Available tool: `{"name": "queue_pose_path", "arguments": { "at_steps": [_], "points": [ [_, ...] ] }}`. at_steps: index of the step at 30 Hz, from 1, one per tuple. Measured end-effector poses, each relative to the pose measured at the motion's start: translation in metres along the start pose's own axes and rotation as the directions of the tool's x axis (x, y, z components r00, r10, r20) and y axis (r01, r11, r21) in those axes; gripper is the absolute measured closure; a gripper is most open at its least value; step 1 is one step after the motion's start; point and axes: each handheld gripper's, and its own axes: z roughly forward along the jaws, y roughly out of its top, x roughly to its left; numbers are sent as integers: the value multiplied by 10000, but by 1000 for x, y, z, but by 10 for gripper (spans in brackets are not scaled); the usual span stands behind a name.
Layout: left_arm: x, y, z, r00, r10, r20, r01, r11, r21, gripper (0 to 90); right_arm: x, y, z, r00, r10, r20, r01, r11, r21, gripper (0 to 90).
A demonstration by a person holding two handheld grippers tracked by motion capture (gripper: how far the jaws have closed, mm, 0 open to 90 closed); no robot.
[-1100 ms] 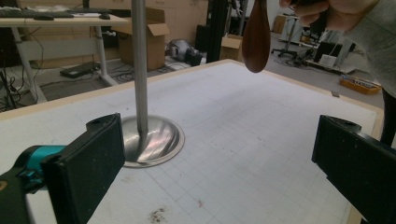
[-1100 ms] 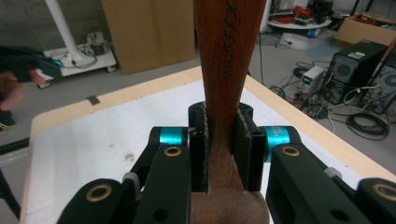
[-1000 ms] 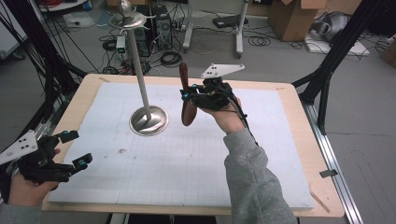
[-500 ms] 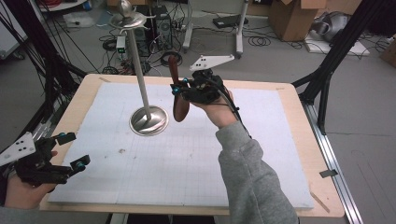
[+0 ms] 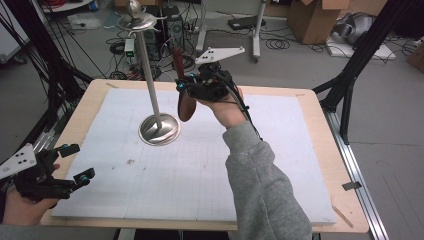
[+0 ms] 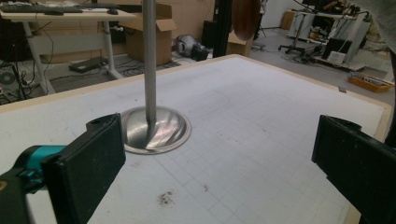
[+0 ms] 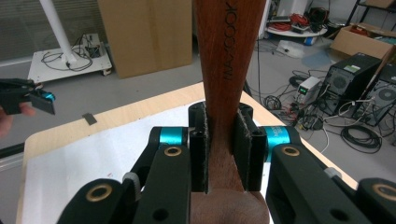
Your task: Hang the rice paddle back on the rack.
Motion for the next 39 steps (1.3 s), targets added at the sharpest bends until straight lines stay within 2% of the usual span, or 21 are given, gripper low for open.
{"name": "queue_pose_path", "arguments": {
  "at_steps": [22, 27, 29, 30, 39],
  "points": [
    [-1, 0, -7, 10000, 21, -91, -22, 10000, -55, 31, -7, 17, 13, 9980, 290, 560, -284, 9995, -116, 777],
    [-2, 1, -10, 9999, 11, -124, -13, 9998, -203, 31, -8, 20, 14, 9981, 334, 520, -324, 9993, -201, 777],
    [-2, 1, -11, 9999, 11, -119, -13, 9998, -178, 31, -8, 23, 16, 9997, 216, 148, -214, 9997, -90, 777],
    [-2, 1, -11, 9999, 4, -109, -6, 9998, -194, 32, -9, 24, 17, 9998, 183, 109, -182, 9998, -74, 777],
    [-1, -2, -12, 9998, -59, -166, 57, 9999, -139, 31, -9, 33, 21, 9992, 194, 359, -191, 9998, -102, 777]
  ]
}}
